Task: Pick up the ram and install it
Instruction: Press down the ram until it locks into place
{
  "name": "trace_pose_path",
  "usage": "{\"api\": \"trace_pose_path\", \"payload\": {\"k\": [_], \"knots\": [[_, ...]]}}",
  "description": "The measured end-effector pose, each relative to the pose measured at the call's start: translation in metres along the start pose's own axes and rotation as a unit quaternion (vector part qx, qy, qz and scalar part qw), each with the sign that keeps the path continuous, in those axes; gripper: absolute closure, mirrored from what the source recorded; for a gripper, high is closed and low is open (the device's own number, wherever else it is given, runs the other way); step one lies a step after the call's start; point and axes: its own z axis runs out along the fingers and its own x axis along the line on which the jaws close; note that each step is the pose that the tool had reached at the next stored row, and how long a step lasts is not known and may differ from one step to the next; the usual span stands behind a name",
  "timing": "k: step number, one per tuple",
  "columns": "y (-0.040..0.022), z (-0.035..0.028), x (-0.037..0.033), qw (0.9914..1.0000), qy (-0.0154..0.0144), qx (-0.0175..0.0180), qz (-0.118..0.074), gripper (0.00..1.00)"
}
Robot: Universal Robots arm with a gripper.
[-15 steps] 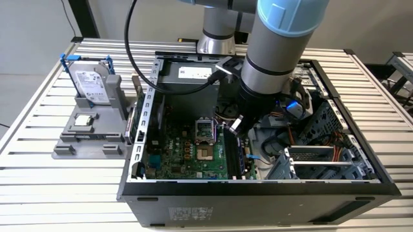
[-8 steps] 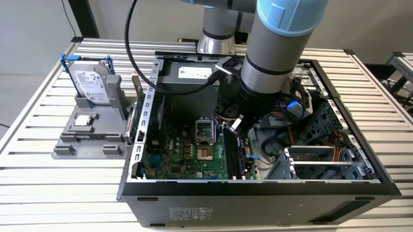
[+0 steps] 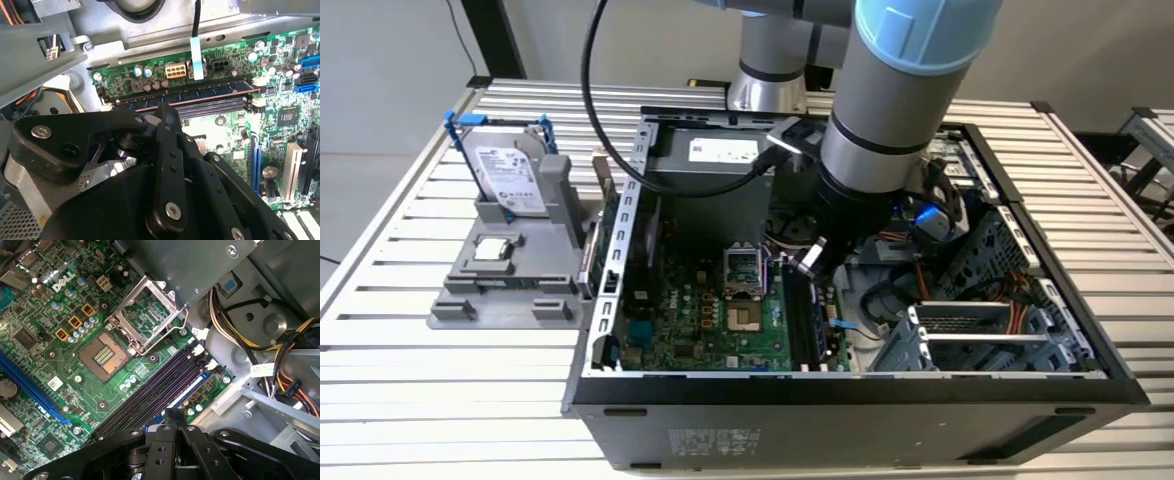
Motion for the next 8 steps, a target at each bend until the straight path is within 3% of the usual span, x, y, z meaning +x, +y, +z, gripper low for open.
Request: {"api": "trace_pose_path", "payload": {"k": [5, 8], "knots": [[0.0, 0.0002, -0.0001, 0.99941, -0.002, -0.0048, -0.034, 1.0], [0.0, 0.0003, -0.0001, 0.9984, -0.0054, -0.0023, -0.056, 1.0]]}}
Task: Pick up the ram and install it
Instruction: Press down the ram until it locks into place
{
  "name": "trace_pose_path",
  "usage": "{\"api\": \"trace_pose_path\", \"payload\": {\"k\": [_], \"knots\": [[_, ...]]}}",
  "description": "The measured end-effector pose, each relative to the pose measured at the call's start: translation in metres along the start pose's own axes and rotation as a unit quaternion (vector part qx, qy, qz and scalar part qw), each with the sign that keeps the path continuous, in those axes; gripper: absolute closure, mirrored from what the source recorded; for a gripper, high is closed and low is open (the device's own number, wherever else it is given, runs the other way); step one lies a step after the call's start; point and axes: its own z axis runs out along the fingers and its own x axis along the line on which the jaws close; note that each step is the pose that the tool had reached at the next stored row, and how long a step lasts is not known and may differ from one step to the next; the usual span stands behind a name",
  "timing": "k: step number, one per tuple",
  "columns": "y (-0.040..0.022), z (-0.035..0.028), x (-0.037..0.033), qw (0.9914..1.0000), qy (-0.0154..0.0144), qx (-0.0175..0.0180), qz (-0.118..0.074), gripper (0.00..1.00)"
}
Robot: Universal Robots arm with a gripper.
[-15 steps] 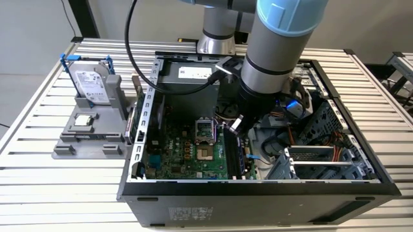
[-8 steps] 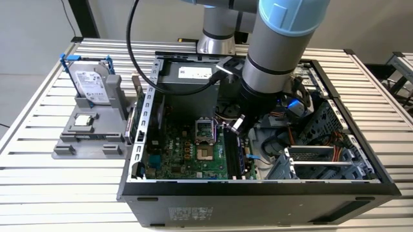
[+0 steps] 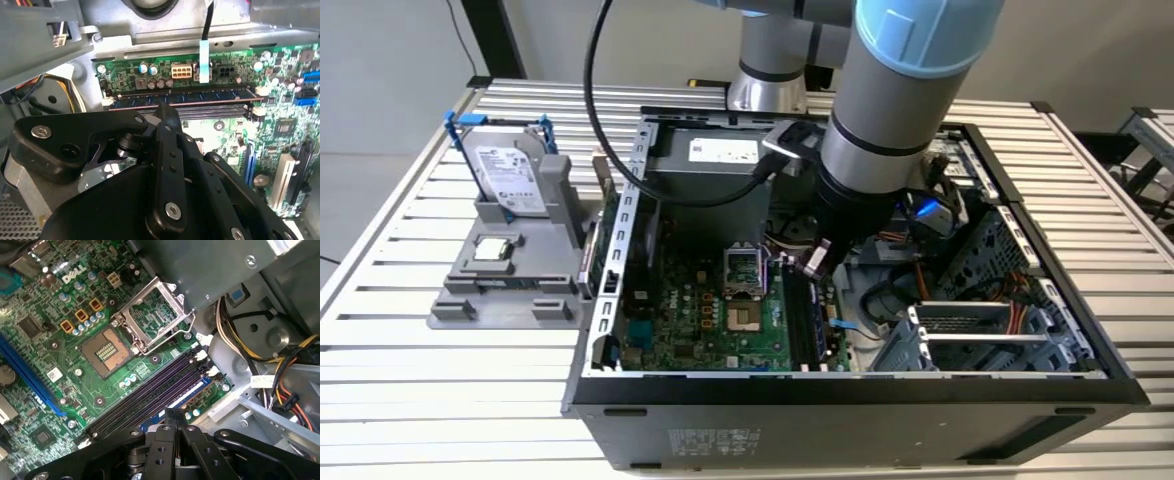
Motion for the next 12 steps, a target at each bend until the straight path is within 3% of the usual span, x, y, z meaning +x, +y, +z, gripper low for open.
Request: {"api": "trace_pose_path", "payload": {"k": [4, 8, 12], "knots": [[-0.0003, -0.0001, -0.0002, 0.99971, -0.004, 0.0045, -0.023, 1.0], [-0.0034, -0.0001, -0.0026, 0.99937, -0.0036, 0.0035, -0.035, 1.0], [-0.0035, 0.0, -0.0026, 0.99758, -0.0031, 0.001, -0.07, 1.0]]}}
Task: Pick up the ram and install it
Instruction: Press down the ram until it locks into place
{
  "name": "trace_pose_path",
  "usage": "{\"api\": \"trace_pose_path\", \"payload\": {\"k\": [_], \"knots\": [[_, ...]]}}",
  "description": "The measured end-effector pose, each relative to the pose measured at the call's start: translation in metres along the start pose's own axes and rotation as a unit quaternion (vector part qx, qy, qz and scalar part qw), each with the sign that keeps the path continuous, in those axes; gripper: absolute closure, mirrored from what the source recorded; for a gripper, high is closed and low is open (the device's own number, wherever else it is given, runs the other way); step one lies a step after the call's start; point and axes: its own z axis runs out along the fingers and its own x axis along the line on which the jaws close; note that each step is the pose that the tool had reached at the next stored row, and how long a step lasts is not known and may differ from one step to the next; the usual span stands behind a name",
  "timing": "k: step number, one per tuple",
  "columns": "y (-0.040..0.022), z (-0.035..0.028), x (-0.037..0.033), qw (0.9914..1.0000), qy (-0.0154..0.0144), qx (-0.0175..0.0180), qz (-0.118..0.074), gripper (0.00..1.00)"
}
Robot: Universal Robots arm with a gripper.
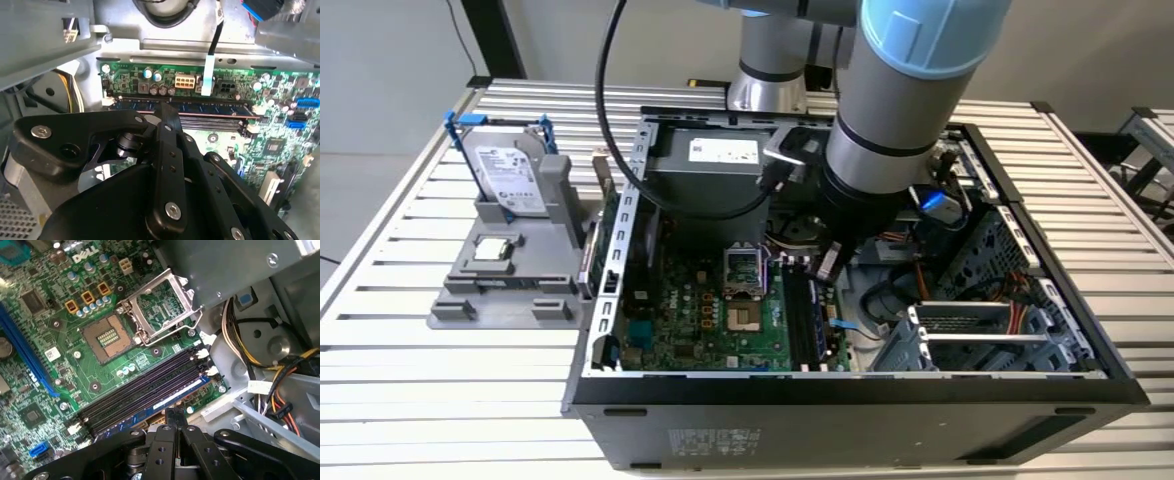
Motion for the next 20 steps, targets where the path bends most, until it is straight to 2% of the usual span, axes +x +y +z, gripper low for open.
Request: {"api": "trace_pose_path", "payload": {"k": [4, 6, 9, 12, 15, 18, 20], "knots": [[0.0, 0.0001, 0.0, 0.99933, 0.0001, -0.0023, -0.037, 1.0], [0.0, 0.0004, 0.0, 0.9985, -0.0001, -0.003, -0.055, 1.0], [0.0, 0.0007, 0.0001, 0.99665, -0.0007, -0.0033, -0.082, 1.0], [-0.0001, 0.001, 0.0001, 0.99421, -0.0019, -0.0023, -0.107, 1.0], [-0.0001, 0.0013, 0.0003, 0.99127, -0.0028, -0.0018, -0.132, 1.0], [-0.0001, 0.0014, 0.0003, 0.9874, -0.003, -0.0034, -0.158, 1.0], [-0.0001, 0.0016, 0.0003, 0.98435, -0.003, -0.0049, -0.176, 1.0]]}}
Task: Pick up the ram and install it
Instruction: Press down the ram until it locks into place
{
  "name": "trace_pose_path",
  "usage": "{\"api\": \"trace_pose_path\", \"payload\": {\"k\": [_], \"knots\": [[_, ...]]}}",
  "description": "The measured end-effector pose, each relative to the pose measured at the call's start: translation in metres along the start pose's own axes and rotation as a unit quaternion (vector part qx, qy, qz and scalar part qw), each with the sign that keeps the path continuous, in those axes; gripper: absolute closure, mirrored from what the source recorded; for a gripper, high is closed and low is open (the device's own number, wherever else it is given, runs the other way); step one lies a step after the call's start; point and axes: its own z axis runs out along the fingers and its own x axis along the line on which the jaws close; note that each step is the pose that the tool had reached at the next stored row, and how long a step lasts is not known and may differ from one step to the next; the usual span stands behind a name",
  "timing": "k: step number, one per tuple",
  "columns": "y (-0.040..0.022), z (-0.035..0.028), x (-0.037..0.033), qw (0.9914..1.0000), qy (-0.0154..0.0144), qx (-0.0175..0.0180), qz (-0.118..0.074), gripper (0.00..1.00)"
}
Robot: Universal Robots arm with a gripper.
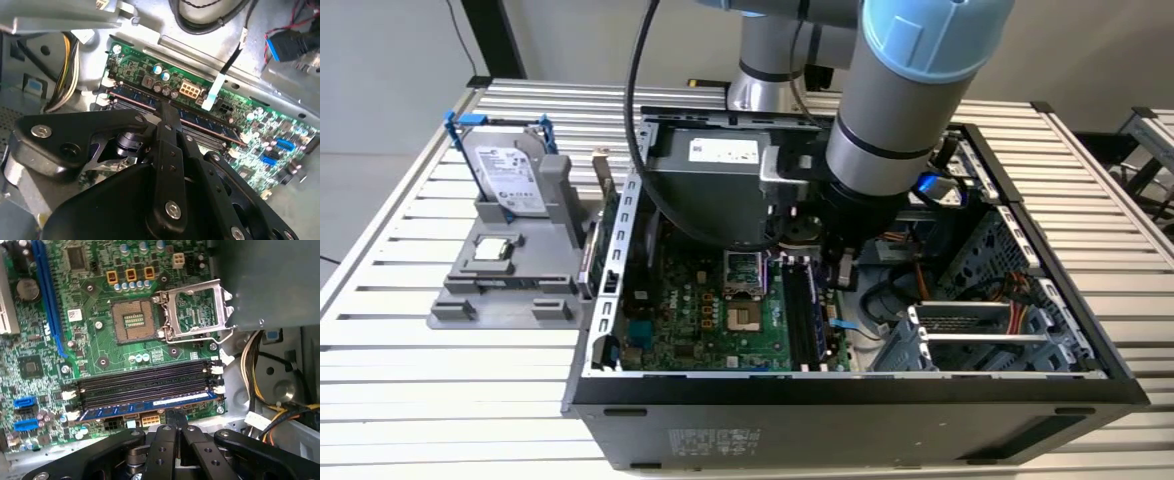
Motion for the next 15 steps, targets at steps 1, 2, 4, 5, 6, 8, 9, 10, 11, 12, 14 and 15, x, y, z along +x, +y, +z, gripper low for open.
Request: {"api": "trace_pose_path", "payload": {"k": [1, 2, 4, 5, 6, 8, 9, 10, 11, 12, 14, 15], "knots": [[0.0, 0.0001, 0.0, 0.99995, 0.0, -0.0009, -0.01, 1.0], [0.0, 0.0002, 0.0001, 0.99983, 0.0, -0.0017, -0.018, 1.0], [0.0, 0.001, 0.0001, 0.99932, -0.0003, -0.0035, -0.037, 1.0], [0.0, 0.0015, 0.0002, 0.99895, -0.0003, -0.0044, -0.046, 1.0], [0.0, 0.0018, 0.0003, 0.9985, -0.0002, -0.0052, -0.055, 1.0], [0.0, 0.0032, 0.0003, 0.99731, -0.0005, -0.0068, -0.073, 1.0], [0.0, 0.0041, 0.0004, 0.99664, -0.0006, -0.0075, -0.082, 1.0], [0.0, 0.0047, 0.0005, 0.9958, -0.0006, -0.0083, -0.091, 1.0], [0.0, 0.0051, 0.0005, 0.99501, -0.0006, -0.0091, -0.099, 1.0], [0.0001, 0.0052, 0.0006, 0.99417, -0.0006, -0.0099, -0.107, 1.0], [0.0, 0.0054, 0.001, 0.99366, -0.0006, -0.01, -0.112, 1.0], [0.0, 0.0055, 0.0011, 0.99366, -0.0001, -0.0101, -0.112, 1.0]]}}
